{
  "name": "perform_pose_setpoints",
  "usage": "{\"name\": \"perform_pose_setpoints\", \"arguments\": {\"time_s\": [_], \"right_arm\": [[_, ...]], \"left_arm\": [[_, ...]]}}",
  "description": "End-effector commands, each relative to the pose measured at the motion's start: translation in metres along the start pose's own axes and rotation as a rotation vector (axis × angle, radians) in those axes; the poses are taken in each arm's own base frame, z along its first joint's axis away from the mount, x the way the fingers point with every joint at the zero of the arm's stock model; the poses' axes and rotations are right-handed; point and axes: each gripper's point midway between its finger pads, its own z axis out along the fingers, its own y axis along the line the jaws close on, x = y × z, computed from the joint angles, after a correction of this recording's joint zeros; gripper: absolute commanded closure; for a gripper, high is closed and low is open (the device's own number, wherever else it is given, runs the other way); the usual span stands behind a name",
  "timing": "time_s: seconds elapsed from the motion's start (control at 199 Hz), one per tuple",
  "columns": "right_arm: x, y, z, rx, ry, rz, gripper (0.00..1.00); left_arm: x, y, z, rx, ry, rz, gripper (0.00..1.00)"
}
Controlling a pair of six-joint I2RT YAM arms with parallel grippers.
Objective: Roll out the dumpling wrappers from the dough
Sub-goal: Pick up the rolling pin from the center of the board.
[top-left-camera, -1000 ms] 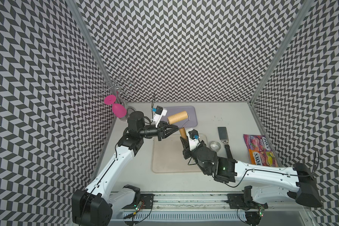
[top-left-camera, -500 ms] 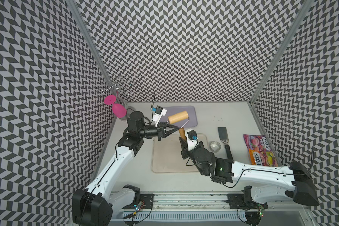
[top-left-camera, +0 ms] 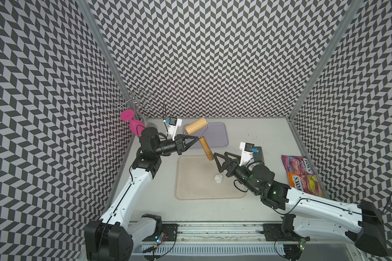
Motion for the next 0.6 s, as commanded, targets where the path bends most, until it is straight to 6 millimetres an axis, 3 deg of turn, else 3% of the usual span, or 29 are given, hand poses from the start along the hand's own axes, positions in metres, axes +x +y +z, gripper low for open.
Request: {"name": "perform_pose_setpoints", "arguments": {"time_s": [0.0,0.216,0.367,0.598], "right_arm": [[0.002,0.034,-0.005,-0.224,0.065,0.289,0.09],[0.002,0.048,0.005,-0.318,0.084,0.343,0.09],[-0.005,0.045,0.017,-0.35,0.077,0.359,0.11],[-0.012,0.047,0.038,-0.378,0.061,0.329,0.11]], "left_arm": [[-0.027,-0.017,-0.007,0.039,-0.084,0.048,1.0],[-0.03,-0.019,-0.012,0.076,-0.114,-0.048,1.0],[-0.03,-0.017,-0.015,0.098,-0.141,-0.15,1.0],[-0.03,0.006,-0.023,0.061,-0.199,-0.335,1.0]]}}
